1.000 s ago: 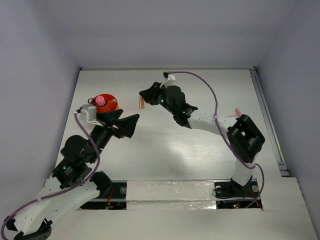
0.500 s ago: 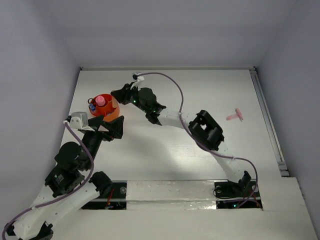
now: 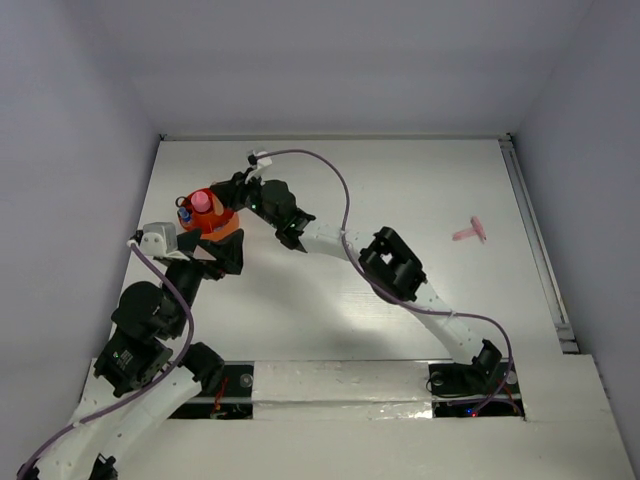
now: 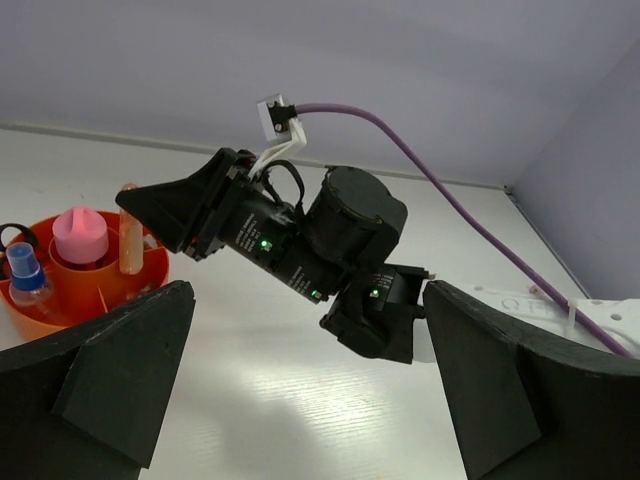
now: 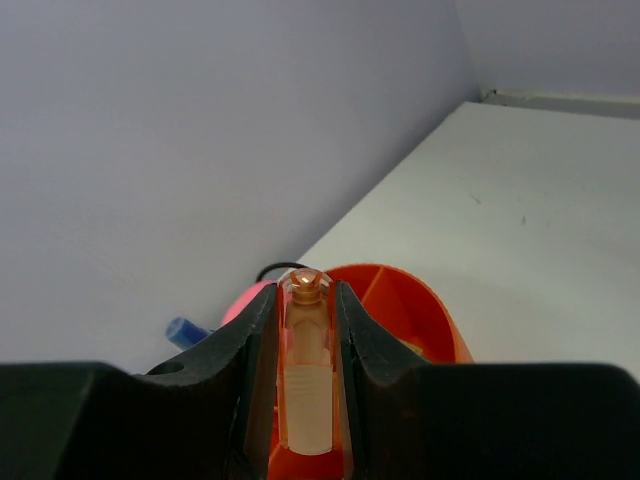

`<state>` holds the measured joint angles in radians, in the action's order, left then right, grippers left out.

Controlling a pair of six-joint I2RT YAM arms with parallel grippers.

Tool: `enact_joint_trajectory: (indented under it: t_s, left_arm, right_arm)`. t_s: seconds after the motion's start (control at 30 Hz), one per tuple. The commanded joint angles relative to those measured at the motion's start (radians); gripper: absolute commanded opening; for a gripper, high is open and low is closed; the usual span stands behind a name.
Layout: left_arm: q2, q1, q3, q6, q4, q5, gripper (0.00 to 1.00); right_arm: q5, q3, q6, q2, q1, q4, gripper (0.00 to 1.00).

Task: Sort the stationery into containers
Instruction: Place the pen in the storage box, then pick up the pen from the center of the board.

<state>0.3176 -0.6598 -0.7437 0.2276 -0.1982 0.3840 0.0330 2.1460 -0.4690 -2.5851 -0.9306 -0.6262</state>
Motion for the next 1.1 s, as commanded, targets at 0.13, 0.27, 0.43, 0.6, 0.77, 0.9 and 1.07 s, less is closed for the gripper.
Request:
enact_joint_trajectory:
  t_s: [0.13,0.27,0.43,0.6,0.77,0.9,1.07]
  left_arm:
    - [0.006,0.060,0.010,-0.020,0.074,-0.086,0.99]
    - [0.008,0.069,0.013,-0.022,0.079,-0.099,0.99]
    - [0.014,0.080,0.012,-0.020,0.079,-0.117,0.99]
    - [0.003,0.080,0.014,-0.019,0.082,-0.128,0.99]
    - [-0.003,0.089,0.015,-0.017,0.089,-0.151,0.99]
    - [-0.011,0.100,0.014,-0.013,0.091,-0.198,0.99]
    - [-0.025,0.109,0.014,-0.011,0.098,-0.261,0.99]
  right_arm:
    - [0.022,-0.026,0.013,0.006,-0.005,-0.064,0.17]
    - [0.018,-0.067,0.007,0.036,-0.005,-0.089,0.46]
    - [0.004,-0.089,0.013,0.081,-0.005,-0.095,0.57]
    - [0.071,-0.330,0.009,0.270,-0.005,-0.153,0.58]
    - [0.149,-0.633,-0.013,0.551,0.064,-0.116,0.58]
    - [0.238,-0.903,-0.040,0.810,0.212,0.156,0.23]
    - [0.332,-1.265,-0.171,1.173,0.508,0.503,0.00]
